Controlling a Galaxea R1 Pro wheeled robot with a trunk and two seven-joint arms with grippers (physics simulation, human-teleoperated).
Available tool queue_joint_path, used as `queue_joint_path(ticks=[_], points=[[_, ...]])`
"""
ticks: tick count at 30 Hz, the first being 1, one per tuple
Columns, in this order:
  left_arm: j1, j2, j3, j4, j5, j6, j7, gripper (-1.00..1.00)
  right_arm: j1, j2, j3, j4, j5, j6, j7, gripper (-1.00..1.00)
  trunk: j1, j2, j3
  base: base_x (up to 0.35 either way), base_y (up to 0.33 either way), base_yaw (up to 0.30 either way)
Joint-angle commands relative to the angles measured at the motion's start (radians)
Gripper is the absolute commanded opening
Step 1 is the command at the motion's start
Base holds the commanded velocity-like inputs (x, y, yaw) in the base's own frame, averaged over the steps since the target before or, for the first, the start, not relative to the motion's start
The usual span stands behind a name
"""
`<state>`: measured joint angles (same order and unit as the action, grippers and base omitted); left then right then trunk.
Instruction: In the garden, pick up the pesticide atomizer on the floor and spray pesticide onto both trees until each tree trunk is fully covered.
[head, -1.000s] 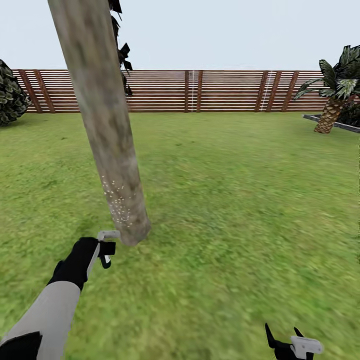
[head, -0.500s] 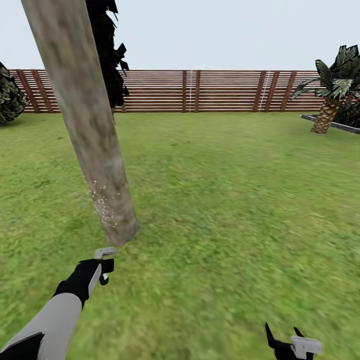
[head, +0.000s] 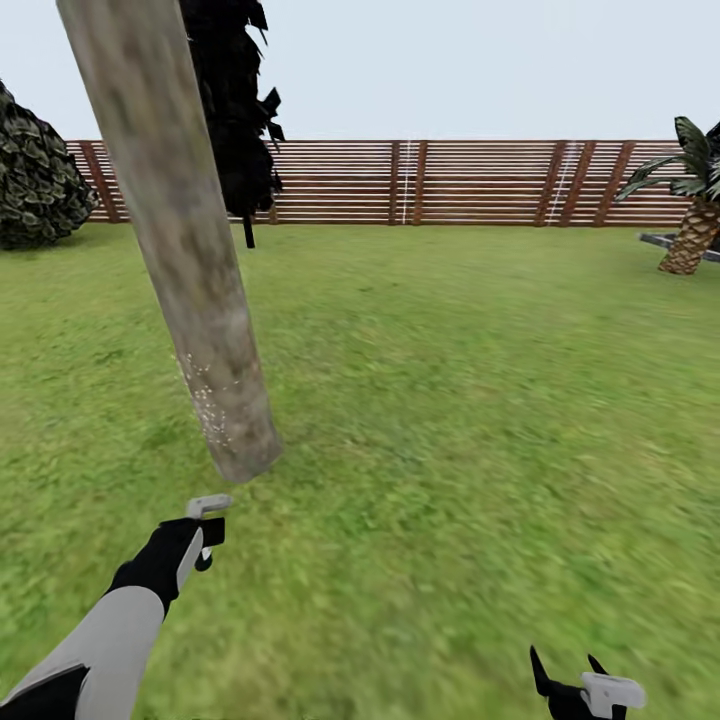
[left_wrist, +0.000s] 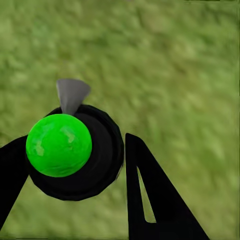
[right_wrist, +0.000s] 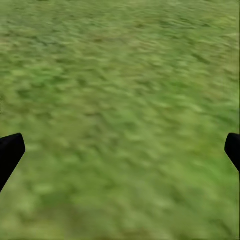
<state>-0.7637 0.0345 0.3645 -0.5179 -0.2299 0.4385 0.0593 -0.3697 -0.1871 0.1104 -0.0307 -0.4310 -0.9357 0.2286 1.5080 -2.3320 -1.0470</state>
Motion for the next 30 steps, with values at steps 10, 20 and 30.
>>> queue_joint_path(ticks=[10, 20, 30], points=[[0.000, -0.001, 0.001, -0.001, 0.001, -0.001, 0.000, -1.00, 0.000, 0.000, 0.000, 0.000, 0.001, 0.000, 0.000, 1.00, 0.000, 0.000, 0.000, 0.144, -0.268, 0.278], [0.000, -0.001, 0.026, 0.000, 0.001, -0.015, 0.000, -1.00, 0.000, 0.000, 0.000, 0.000, 0.001, 0.000, 0.000, 1.00, 0.000, 0.000, 0.000, 0.153, -0.264, 0.098], [0.001, -0.002, 0.030, 0.001, 0.001, -0.035, 0.000, -1.00, 0.000, 0.000, 0.000, 0.000, 0.001, 0.000, 0.000, 1.00, 0.000, 0.000, 0.000, 0.152, -0.264, 0.021]])
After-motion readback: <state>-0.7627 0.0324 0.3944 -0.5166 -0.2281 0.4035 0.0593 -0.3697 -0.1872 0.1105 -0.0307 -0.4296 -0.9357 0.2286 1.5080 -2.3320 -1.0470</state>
